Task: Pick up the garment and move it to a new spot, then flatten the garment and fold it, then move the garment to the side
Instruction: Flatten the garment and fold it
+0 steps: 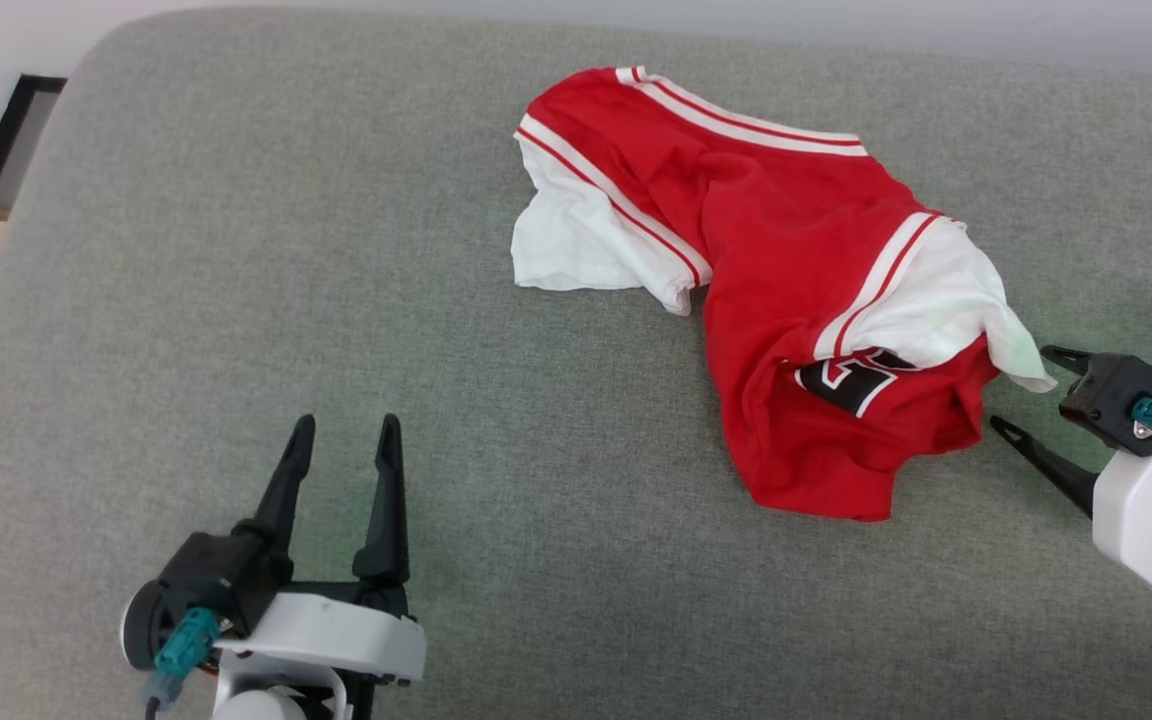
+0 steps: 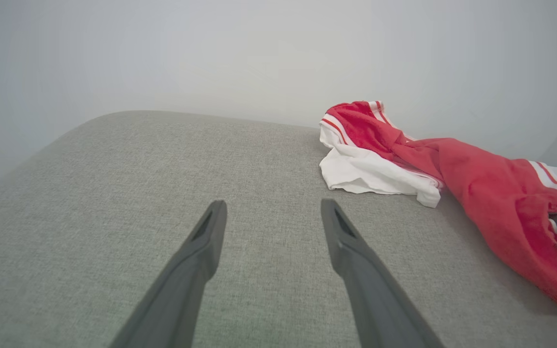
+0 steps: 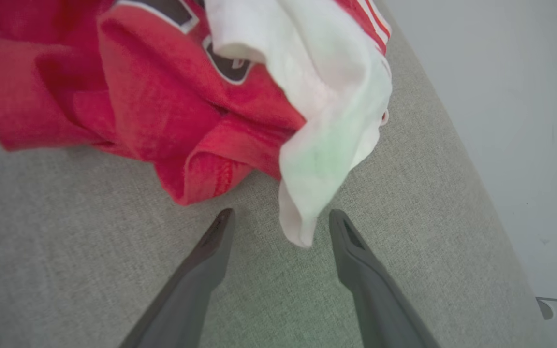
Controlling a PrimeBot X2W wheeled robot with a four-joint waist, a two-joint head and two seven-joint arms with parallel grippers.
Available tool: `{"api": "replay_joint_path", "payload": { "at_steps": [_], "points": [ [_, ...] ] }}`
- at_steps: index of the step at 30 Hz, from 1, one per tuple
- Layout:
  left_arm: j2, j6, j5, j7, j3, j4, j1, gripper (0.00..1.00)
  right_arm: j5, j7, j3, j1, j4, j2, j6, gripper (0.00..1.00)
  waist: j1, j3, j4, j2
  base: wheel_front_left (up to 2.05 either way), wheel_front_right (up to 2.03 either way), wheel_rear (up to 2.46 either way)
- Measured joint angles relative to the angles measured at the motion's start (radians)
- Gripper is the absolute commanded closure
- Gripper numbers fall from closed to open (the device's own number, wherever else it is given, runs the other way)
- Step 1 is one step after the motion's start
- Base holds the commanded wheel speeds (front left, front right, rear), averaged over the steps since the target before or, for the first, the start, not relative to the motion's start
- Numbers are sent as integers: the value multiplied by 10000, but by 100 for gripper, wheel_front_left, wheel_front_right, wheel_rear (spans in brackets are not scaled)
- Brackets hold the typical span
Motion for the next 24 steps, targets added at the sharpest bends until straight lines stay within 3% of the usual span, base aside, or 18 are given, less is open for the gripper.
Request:
{"api": "replay_joint_path", "payload": {
  "at_steps": [3,5,6,7,8,20,24],
  "points": [
    [-148,-228,155,0,176,44,15,0,33,-15,474,-484,113,-61,-2,0,0,89,23,0,0,0,0],
    [-272,-339,219,0,303,94,15,0,128,-19,711,-766,171,-56,-2,54,0,138,30,0,0,0,0],
    [-349,-424,242,0,345,125,14,0,198,-46,807,-878,213,-54,-2,59,0,157,34,0,0,0,0],
    [-424,-508,278,0,368,155,14,0,263,-100,880,-980,251,-50,-2,73,0,175,39,0,0,0,0],
    [-495,-600,313,0,370,178,12,0,301,-134,922,-1067,305,-58,-2,100,0,193,48,0,0,0,0],
    [-1108,-1206,736,0,989,368,35,0,604,-462,1590,-1601,765,-2,-2,100,0,267,-37,0,0,0,0],
    [-1208,-1308,869,0,1189,422,111,0,600,-497,1467,-1698,999,-355,0,100,0,286,-183,0,0,0,0]
  ]
}}
